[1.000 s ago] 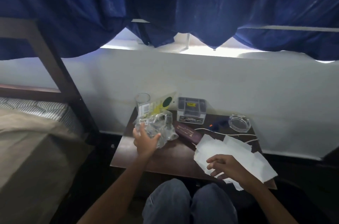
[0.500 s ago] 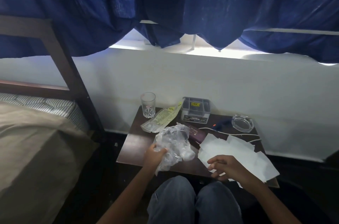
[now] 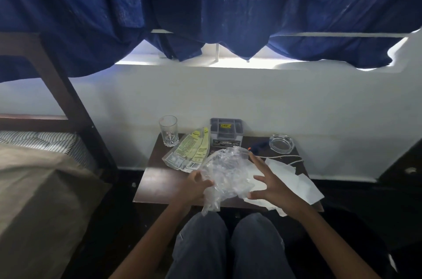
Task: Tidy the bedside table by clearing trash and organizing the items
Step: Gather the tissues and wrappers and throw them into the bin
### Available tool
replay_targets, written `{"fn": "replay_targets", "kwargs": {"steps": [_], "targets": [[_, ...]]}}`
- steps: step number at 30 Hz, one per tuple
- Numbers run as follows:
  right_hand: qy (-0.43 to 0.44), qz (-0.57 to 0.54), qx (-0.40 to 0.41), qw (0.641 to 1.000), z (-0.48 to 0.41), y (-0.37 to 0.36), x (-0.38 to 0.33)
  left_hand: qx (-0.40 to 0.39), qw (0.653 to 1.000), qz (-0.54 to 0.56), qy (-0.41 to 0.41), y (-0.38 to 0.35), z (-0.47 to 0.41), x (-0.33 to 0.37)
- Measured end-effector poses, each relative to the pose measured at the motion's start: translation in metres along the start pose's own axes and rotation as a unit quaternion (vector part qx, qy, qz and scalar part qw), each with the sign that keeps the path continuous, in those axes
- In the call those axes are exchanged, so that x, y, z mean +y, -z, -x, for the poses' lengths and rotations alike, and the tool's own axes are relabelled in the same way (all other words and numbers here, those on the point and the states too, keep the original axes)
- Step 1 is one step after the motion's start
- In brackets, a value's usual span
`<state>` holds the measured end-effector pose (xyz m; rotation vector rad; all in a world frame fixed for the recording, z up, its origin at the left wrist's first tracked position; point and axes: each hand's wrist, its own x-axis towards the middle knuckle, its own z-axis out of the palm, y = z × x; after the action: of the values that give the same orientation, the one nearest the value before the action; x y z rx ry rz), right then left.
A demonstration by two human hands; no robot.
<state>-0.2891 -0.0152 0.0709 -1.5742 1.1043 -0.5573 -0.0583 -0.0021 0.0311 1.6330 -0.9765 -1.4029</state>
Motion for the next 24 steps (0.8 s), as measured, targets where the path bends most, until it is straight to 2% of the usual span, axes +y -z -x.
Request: {"fn": "replay_targets", "kwargs": {"steps": [4,8,11,15,17,21,24], "targets": [[0.015,-0.027,-0.031,0.999,0.002,0.001,-0.014,-0.036,0.997,0.025,-0.066,-0.017,0.010,0.013],[0.015,-0.002,-0.054,0.998,0.004,-0.001,-0.017,-0.064,0.987,-0.055,-0.137,-0.033,0.010,0.026],[0.034,0.000,-0.034,0.999,0.009,0.001,-0.014,-0.081,0.985,-0.086,-0.128,-0.048,0.006,0.032],[0.058,-0.019,0.063,0.996,0.015,0.011,-0.010,-0.056,0.986,-0.063,-0.143,-0.079,0.006,0.035],[0.040,-0.051,0.127,0.990,0.021,0.019,-0.007,-0.044,0.988,-0.051,-0.136,-0.100,0.011,0.042],[0.011,-0.101,0.232,0.967,0.034,0.049,0.012,-0.079,0.991,-0.020,-0.104,-0.144,0.018,0.060],[-0.021,-0.173,0.309,0.935,0.048,0.080,0.031,-0.170,0.981,0.092,-0.006,-0.171,0.025,0.081]]}}
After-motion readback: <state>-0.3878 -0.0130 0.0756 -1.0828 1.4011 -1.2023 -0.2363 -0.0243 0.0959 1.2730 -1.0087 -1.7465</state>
